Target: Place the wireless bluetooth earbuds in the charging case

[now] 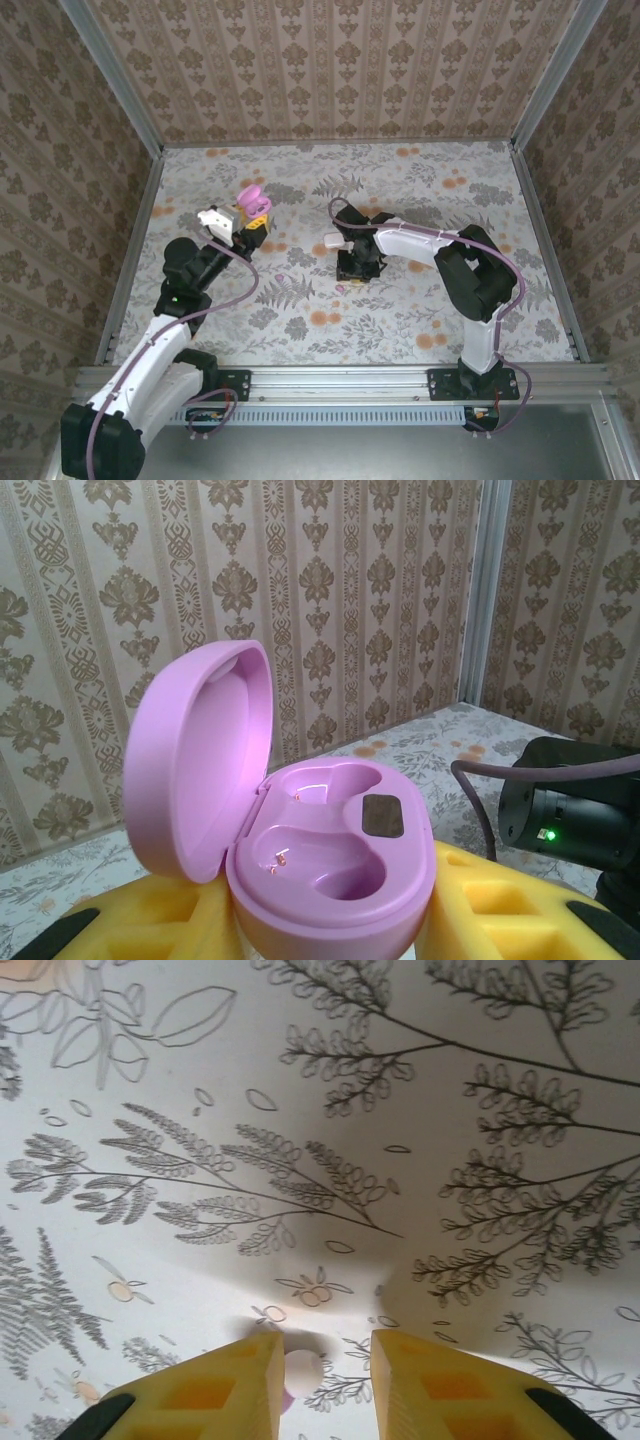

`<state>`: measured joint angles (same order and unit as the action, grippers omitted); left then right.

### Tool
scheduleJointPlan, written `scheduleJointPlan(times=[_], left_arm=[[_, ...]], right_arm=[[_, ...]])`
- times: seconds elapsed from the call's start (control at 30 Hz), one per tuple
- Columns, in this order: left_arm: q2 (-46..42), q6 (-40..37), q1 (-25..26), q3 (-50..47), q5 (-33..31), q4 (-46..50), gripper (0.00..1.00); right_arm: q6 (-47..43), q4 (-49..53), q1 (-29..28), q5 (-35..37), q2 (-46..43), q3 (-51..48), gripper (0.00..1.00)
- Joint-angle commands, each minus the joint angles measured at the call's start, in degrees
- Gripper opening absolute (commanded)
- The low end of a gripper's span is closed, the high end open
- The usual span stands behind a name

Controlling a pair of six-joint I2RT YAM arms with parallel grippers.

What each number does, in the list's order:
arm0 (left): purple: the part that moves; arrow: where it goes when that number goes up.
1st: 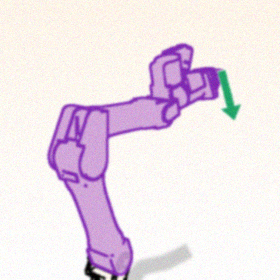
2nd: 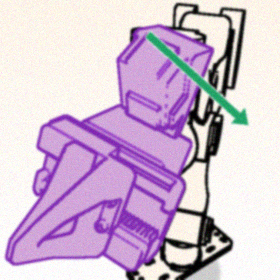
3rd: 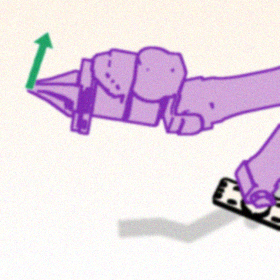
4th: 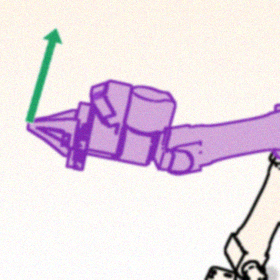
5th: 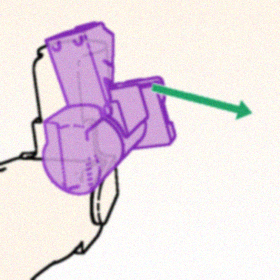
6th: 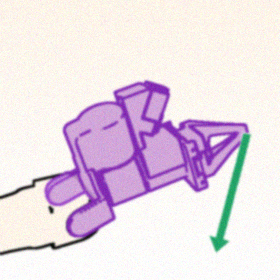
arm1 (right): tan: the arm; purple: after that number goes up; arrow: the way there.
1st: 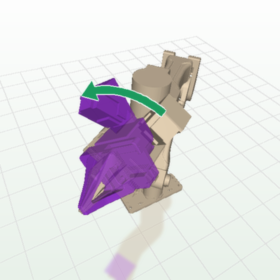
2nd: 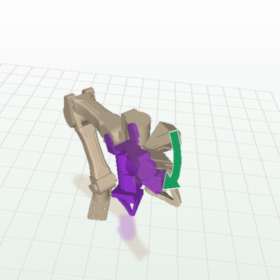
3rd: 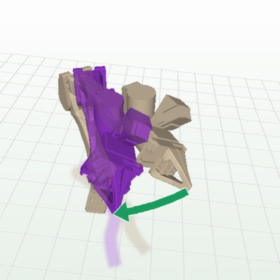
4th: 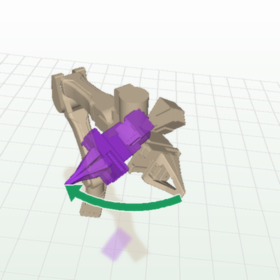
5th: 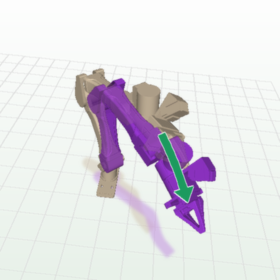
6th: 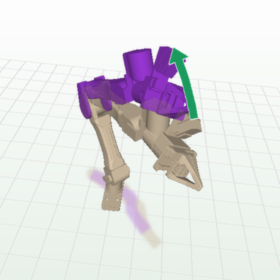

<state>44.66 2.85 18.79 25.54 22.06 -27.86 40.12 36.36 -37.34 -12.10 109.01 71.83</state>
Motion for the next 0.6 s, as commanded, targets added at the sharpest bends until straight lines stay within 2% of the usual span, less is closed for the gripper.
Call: scheduleJointPlan(times=[0.0, 0.1, 0.23, 0.33, 0.57], left_arm=[[0.1, 0.3, 0.5, 2.1, 0.8, -2.4, 0.41], [-0.1, 0.3, 0.7, 2.0, 0.6, -2.4, 0.41], [-0.5, 0.1, 0.7, 1.9, 0.1, -2.1, 0.41], [-1.2, -0.4, 0.7, 1.8, -0.6, -1.7, 0.41], [-3.5, -1.9, 0.7, 1.2, -2.3, 0.6, 0.41]], right_arm=[[-1.4, -1.5, -0.7, -0.8, -3.0, -0.9, 0.32], [-5.6, 1.6, -0.8, 2.0, -3.7, 1.1, 0.36], [-17.7, 2.4, -2.1, 1.8, -4.2, 1.7, 0.38], [-24.8, 1.5, -3.2, 2.6, -4.8, 0.1, 0.38], [-35.5, -1.2, -6.7, 7.1, -4.9, -1.9, 0.37]])
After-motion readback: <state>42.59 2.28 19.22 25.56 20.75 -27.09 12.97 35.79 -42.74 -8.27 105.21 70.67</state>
